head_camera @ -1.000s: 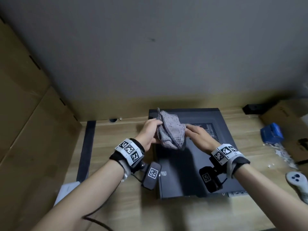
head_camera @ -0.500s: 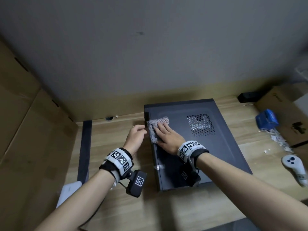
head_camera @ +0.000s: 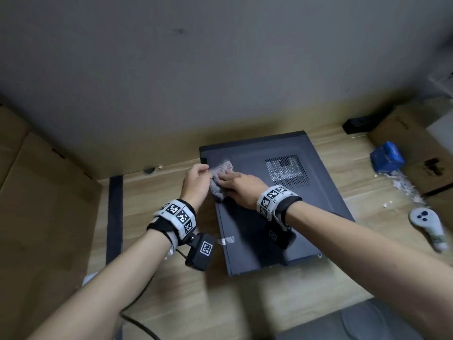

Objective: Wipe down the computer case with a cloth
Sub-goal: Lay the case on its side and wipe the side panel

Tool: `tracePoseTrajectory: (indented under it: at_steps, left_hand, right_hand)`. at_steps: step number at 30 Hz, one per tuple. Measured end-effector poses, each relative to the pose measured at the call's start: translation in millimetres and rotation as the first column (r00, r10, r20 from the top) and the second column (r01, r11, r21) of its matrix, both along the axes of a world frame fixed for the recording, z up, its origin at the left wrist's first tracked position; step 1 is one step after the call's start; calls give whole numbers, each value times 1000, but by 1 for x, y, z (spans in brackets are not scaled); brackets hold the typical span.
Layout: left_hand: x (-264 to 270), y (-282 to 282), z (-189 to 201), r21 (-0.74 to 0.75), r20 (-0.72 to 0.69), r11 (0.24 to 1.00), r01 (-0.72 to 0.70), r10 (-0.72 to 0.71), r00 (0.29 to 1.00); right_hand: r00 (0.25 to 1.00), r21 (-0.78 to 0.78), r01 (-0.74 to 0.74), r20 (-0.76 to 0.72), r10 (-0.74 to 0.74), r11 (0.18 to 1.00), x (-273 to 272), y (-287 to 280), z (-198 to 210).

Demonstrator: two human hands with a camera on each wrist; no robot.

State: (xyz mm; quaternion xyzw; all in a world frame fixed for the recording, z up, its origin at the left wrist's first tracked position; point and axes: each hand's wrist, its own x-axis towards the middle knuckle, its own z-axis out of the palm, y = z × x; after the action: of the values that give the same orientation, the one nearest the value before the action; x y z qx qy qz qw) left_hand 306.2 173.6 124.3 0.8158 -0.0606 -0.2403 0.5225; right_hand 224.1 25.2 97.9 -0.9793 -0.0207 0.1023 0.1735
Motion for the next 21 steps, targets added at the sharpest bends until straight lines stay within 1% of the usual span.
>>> tracePoseTrajectory:
  at_steps: [3, 6, 9, 11, 14, 17, 19, 21]
  left_hand:
    - [-24, -17, 3, 68, 63, 995, 68, -72, 995]
    - [-51, -29, 8, 161, 86, 979, 125, -140, 986]
    - [-75, -36, 10, 247, 116, 957, 154, -186, 976]
    - [-93, -44, 11, 268, 128, 945, 187, -227, 965]
    - [-123, -61, 13, 282, 137, 931, 232, -278, 951]
    - [-152, -86, 14, 294, 141, 903, 314, -366, 920]
    - [-170, -106, 16, 322, 152, 870, 375, -438, 886]
    - [-183, -126, 18, 345, 163, 827, 443, -518, 840]
  right_hand:
    - [999, 98, -36, 30, 33, 995, -55, 3, -6]
    - [995, 121, -88, 49, 82, 989, -99, 2, -3]
    - [983, 135, -177, 71, 169, 975, -148, -1, -1]
    - [981, 161, -183, 100, 168, 970, -184, -10, -4]
    - [990, 202, -78, 131, 51, 976, -234, -37, -9]
    - [980, 134, 93, 162, -114, 987, -272, -77, -15]
    - [954, 123, 214, 186, -234, 969, -291, -108, -20]
    - [913, 133, 335, 198, -356, 933, -304, -134, -19]
